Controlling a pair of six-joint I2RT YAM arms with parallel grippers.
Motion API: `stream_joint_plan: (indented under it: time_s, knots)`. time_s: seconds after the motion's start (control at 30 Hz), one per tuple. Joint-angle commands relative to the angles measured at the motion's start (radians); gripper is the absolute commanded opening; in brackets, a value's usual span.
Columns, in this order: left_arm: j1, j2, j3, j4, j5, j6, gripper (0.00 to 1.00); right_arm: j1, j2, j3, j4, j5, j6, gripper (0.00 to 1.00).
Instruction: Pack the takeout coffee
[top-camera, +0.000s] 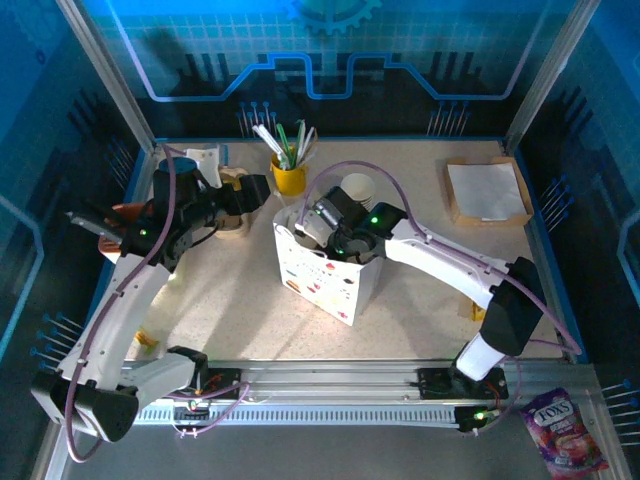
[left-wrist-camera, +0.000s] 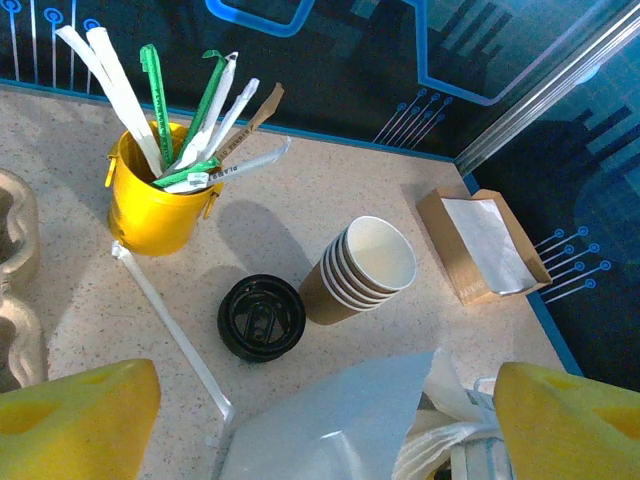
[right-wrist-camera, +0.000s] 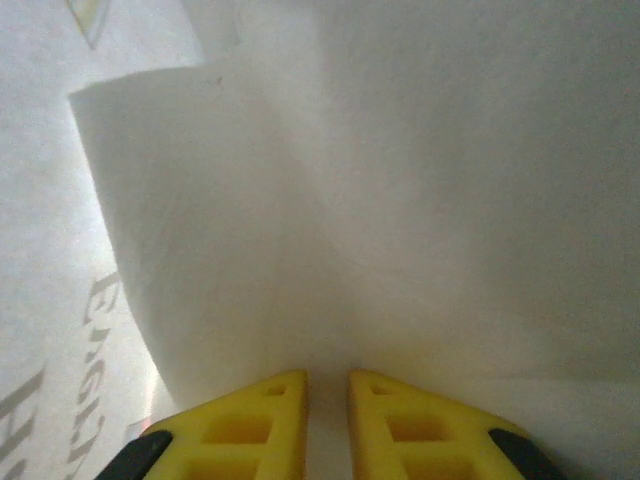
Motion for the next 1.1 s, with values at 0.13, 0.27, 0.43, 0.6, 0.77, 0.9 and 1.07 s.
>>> stream_joint_plan:
  time_s: [0.13,0.27,0.43,0.6,0.77,0.9,1.07]
  knots:
    - [0.011,-0.006,-0.012,0.029,0.019,0.013,0.87,0.011,-0.103,0.056,-0.003,-0.054,0.005,0.25]
    - [0.010,-0.007,-0.011,0.028,0.018,0.014,0.87,0.006,-0.149,0.090,-0.018,-0.047,0.005,0.33]
    - [0.010,-0.007,-0.011,0.030,0.020,0.014,0.87,-0.017,-0.197,0.124,-0.028,-0.024,0.007,0.40]
    - [0.011,-0.007,-0.012,0.031,0.023,0.011,0.87,-0.062,-0.243,0.133,-0.009,-0.041,0.012,0.42]
    - [0.010,-0.008,-0.013,0.035,0.023,0.003,0.87,-0.087,-0.256,0.147,-0.023,0.013,-0.005,0.48]
    - [0.010,-0.018,-0.018,0.034,0.004,-0.001,0.87,-0.155,-0.297,0.135,-0.004,0.059,0.021,0.57]
    - [0.012,-0.095,-0.125,0.152,-0.102,-0.077,0.87,-0.308,-0.392,0.044,0.118,0.060,0.082,0.73]
